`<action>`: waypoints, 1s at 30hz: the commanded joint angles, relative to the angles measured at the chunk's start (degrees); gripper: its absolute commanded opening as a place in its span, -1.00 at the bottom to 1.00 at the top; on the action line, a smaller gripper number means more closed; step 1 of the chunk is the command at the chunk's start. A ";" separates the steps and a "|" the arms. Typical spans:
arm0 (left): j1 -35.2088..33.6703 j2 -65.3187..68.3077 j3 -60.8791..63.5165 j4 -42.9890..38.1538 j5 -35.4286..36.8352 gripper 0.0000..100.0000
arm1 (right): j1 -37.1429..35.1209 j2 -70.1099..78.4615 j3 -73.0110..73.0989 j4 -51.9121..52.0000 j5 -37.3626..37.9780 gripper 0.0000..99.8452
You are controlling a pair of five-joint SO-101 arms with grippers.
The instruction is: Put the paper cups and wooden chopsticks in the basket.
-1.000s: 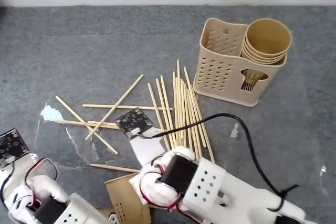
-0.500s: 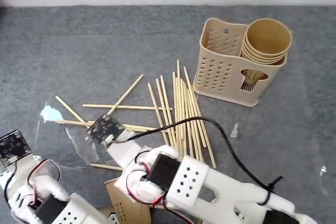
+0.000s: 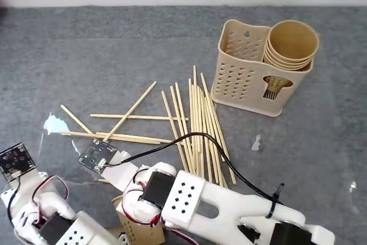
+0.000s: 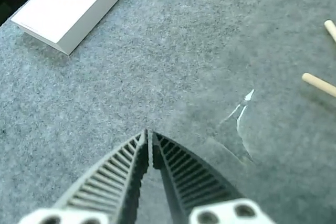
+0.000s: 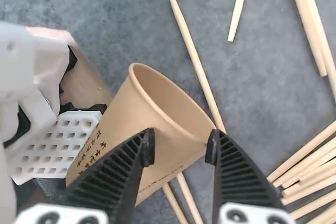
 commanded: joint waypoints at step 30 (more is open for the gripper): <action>0.18 -0.97 -0.57 -1.05 -0.09 -0.97 | 26.68 2.77 -21.01 21.58 15.21 -0.98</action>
